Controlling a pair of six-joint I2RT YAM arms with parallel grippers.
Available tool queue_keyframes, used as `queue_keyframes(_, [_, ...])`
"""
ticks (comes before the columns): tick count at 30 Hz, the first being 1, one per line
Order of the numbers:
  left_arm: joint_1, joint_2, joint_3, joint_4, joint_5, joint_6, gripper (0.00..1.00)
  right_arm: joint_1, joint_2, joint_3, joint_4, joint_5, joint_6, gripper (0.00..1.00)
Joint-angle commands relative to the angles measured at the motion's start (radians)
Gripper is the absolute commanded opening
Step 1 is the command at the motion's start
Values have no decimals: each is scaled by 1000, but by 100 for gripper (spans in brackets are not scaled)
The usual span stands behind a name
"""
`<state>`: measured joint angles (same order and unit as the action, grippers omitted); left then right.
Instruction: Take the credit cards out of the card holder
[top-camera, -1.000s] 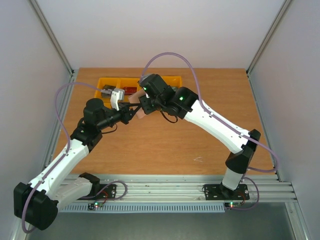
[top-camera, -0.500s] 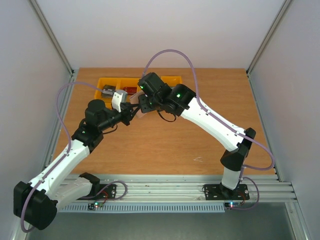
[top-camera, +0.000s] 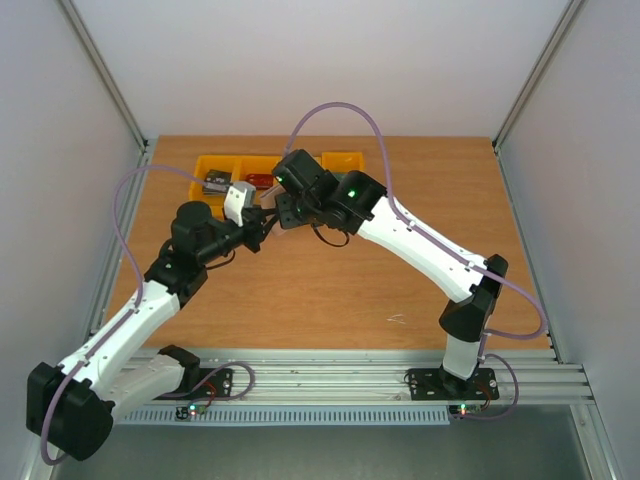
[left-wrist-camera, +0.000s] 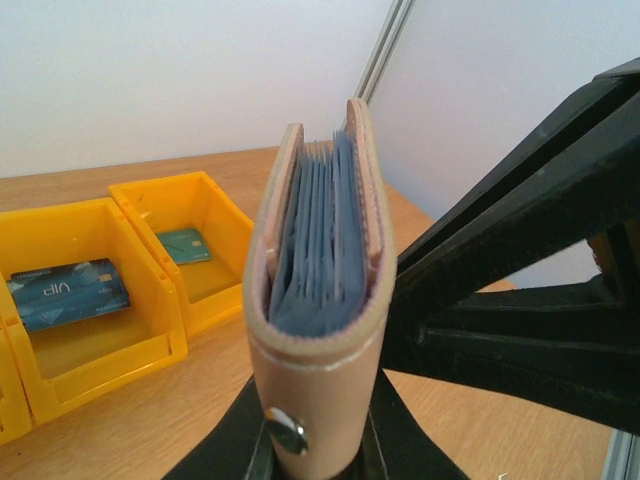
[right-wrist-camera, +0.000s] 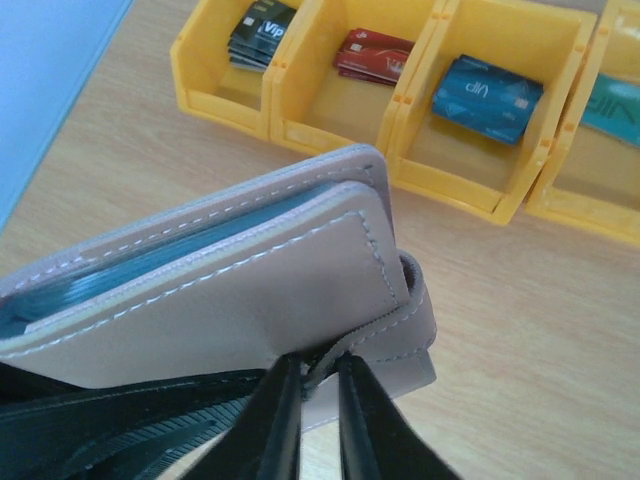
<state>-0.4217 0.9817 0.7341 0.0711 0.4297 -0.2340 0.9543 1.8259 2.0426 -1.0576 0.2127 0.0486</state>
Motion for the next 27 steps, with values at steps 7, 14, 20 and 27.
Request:
queue_keyframes(7, [-17, -71, 10, 182, 102, -4, 0, -40, -18, -82, -50, 72, -32, 1])
queue_keyframes(14, [-13, -84, 9, 43, 229, 66, 0, -153, -222, -312, 63, -35, -274, 1])
queue_keyframes(20, [-11, -76, 26, 11, 369, 81, 0, -196, -456, -514, 194, -408, -506, 18])
queue_keyframes(27, [-11, -83, 66, -6, 500, 158, 0, -196, -553, -596, 242, -514, -466, 31])
